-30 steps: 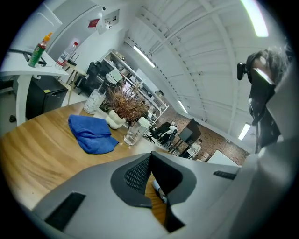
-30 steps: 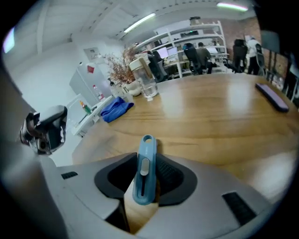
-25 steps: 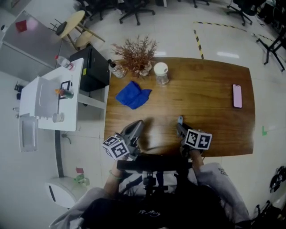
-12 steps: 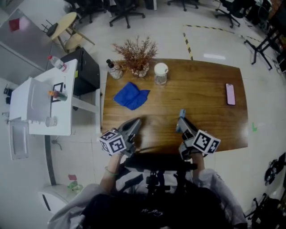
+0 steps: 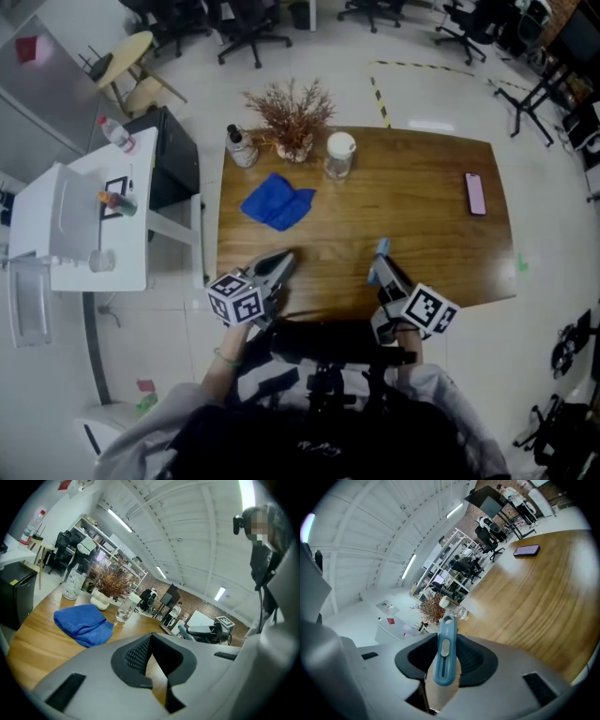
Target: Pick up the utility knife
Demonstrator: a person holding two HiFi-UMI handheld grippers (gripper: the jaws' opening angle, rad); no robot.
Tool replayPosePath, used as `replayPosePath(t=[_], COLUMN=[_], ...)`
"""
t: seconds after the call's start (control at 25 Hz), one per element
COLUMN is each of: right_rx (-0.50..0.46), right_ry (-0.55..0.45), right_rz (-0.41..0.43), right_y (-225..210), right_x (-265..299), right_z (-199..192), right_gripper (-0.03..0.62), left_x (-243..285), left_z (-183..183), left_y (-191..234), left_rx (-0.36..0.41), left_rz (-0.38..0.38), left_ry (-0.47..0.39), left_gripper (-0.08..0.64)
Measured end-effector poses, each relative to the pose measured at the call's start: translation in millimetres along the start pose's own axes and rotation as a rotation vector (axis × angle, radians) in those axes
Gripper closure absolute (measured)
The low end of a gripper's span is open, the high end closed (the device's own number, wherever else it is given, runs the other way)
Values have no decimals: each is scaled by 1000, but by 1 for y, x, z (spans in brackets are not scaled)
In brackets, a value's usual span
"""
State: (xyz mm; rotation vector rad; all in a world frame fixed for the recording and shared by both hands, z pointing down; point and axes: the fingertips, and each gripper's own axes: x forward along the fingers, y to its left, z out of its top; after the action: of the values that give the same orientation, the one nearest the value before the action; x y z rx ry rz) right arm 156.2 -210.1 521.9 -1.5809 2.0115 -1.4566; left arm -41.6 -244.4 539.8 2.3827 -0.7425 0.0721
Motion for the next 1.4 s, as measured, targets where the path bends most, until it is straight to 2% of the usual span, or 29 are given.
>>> replayPosePath(t=[0.16,0.32,0.52,0.6,0.92,1.08,1.24,1.4], right_rx=[1,14,8,-41,-354,-488,-581,-592], right_ry=[-26,-42,-63,-33,188,296,324,312], right_rz=[-29,-50,-31,-82,-370,-479,-526,-518], right_y=[0,-2,3,-10,-94,-119,-124,-122], right_x=[-9,-17,-18,-10,50,63,68,70], right_z=[-8,-17,-21,-27,-51,-63,-69,-69], right_gripper=[456,456,456,456,456,456,453,451], left_x=[-4,-6,-8,-9,-16,-20,-24,-22], left_z=[6,1,-1,0,5,6,5,3], left_y=[2,2,-1,0,3,3,10,15], left_rx=[-30,-33,-40,-45,-78,-88,-99,-110], left_rz=[-24,-38,-66,-68,-69,-66,-48,-43], left_ry=[-43,-24,-16,-17,-42,-50,-51,-53], left_gripper=[558,558,558,558,558,558,558,558])
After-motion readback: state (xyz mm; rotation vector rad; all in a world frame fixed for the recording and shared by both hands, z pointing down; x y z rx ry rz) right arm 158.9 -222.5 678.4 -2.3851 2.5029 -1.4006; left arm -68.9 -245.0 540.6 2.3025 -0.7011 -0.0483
